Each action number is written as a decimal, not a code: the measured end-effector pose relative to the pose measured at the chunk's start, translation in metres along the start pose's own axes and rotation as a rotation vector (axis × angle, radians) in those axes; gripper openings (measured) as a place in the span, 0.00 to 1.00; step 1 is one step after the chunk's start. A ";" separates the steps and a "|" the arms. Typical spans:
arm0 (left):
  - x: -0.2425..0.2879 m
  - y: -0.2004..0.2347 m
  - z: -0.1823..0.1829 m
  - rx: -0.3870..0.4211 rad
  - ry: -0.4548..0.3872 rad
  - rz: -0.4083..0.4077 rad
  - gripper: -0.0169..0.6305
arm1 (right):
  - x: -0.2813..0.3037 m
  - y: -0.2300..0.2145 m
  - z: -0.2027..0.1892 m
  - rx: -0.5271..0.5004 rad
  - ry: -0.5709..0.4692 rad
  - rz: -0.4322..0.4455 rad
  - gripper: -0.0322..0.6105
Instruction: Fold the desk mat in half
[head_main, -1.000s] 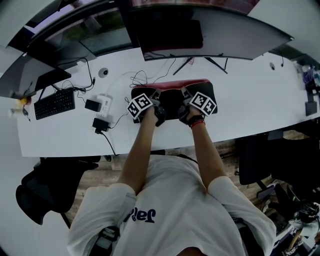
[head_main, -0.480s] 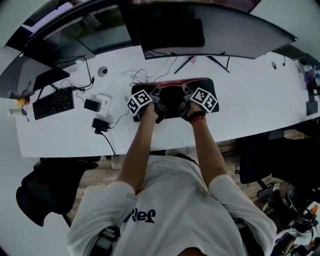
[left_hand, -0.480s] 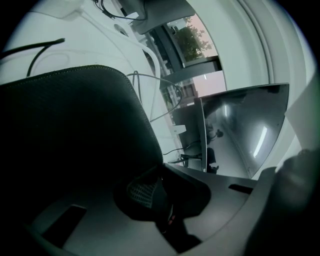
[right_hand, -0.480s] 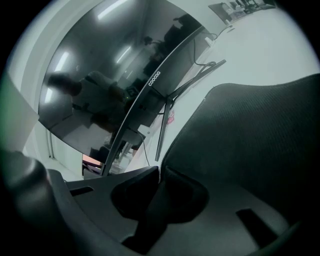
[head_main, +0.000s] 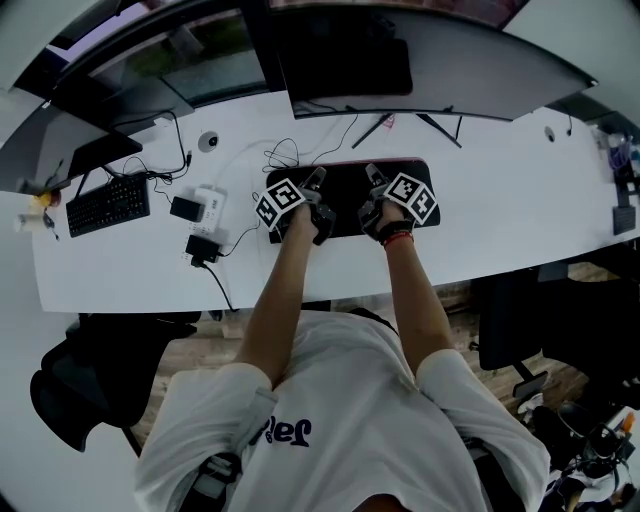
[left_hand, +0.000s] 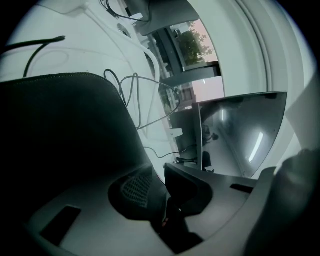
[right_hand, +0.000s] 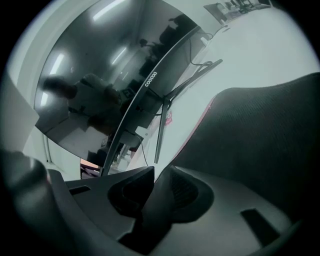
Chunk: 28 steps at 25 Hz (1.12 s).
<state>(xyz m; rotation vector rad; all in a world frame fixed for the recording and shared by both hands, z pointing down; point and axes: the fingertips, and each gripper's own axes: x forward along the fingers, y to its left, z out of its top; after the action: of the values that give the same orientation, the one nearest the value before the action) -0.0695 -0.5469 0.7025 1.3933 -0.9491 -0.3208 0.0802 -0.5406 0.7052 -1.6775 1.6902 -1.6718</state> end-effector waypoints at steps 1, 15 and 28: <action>-0.001 -0.001 0.000 0.005 -0.002 -0.005 0.14 | 0.000 0.002 0.000 -0.007 0.003 0.007 0.22; -0.032 -0.037 -0.019 0.288 0.009 -0.005 0.16 | -0.042 0.028 -0.007 -0.126 -0.013 0.073 0.19; -0.098 -0.044 -0.065 0.417 -0.030 0.026 0.17 | -0.115 0.022 -0.036 -0.208 -0.001 0.099 0.19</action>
<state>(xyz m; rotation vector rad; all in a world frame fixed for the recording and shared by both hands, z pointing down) -0.0676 -0.4427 0.6321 1.7564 -1.0995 -0.1269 0.0766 -0.4374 0.6402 -1.6489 1.9707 -1.4951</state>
